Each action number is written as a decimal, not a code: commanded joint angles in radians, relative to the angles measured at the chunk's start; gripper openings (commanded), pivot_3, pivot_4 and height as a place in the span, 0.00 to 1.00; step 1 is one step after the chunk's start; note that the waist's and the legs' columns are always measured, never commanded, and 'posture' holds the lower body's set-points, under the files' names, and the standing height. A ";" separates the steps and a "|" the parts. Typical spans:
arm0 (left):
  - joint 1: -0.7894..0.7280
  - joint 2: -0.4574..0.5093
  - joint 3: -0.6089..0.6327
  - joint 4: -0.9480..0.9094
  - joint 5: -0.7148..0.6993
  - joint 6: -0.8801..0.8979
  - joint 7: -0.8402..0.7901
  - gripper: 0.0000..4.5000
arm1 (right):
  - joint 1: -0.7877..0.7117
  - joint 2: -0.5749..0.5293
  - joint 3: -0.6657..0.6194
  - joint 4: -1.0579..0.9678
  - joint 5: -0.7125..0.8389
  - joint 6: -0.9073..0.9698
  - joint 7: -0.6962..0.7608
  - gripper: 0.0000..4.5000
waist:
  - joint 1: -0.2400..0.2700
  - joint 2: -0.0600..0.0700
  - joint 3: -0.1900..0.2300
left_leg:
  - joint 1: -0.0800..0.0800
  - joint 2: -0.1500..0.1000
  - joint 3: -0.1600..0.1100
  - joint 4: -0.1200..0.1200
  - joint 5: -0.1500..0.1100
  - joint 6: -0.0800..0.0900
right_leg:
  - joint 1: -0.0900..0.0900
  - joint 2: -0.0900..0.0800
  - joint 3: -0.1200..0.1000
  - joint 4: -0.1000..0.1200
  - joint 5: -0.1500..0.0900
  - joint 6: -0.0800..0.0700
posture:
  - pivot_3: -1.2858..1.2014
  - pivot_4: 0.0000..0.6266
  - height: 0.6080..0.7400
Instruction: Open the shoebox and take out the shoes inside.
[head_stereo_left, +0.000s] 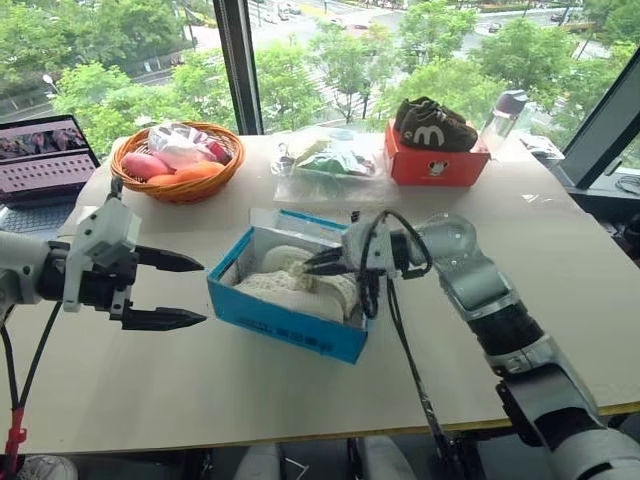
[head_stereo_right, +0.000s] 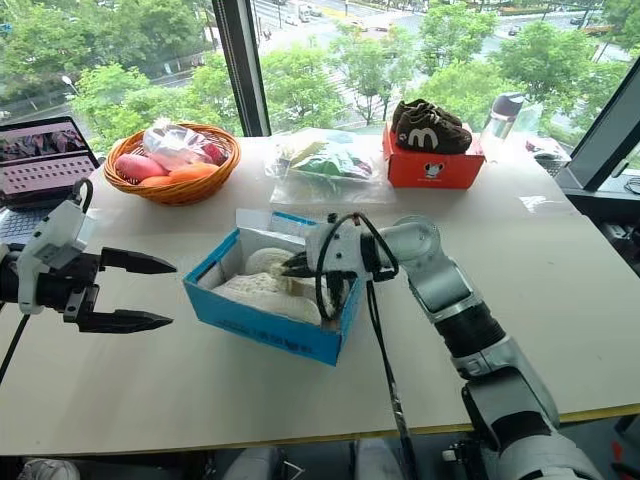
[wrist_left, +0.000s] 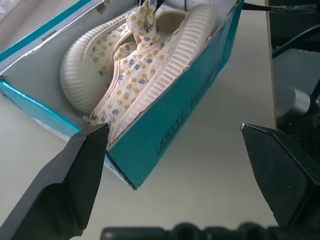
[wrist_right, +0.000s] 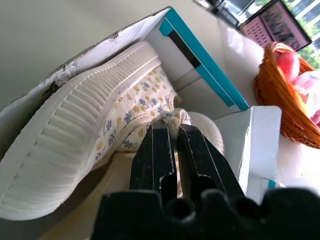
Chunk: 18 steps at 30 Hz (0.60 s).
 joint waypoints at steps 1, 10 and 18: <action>-0.025 0.012 -0.001 -0.006 0.006 -0.011 0.000 1.00 | -0.039 0.001 -0.033 -0.037 0.022 -0.021 0.001 0.01 | -0.007 0.000 0.000 | -0.001 0.001 0.000 0.000 0.000 0.000 | -0.002 0.001 0.001 0.001 0.001 -0.001 | 0.52 0.24 1.00; -0.033 0.012 -0.013 -0.003 0.010 -0.010 -0.004 1.00 | -0.130 0.036 -0.119 0.035 0.084 0.024 -0.028 0.01 | -0.016 0.000 0.001 | -0.003 0.006 0.001 0.000 0.000 0.000 | -0.005 0.006 0.001 0.002 0.001 -0.005 | 0.52 0.24 1.00; -0.041 0.009 -0.032 -0.002 0.018 -0.011 -0.006 1.00 | -0.103 0.047 -0.120 0.013 0.113 0.013 -0.003 0.01 | -0.021 0.000 0.001 | -0.007 0.006 0.001 0.001 0.000 0.000 | -0.011 0.006 0.002 0.004 0.004 -0.010 | 0.52 0.24 1.00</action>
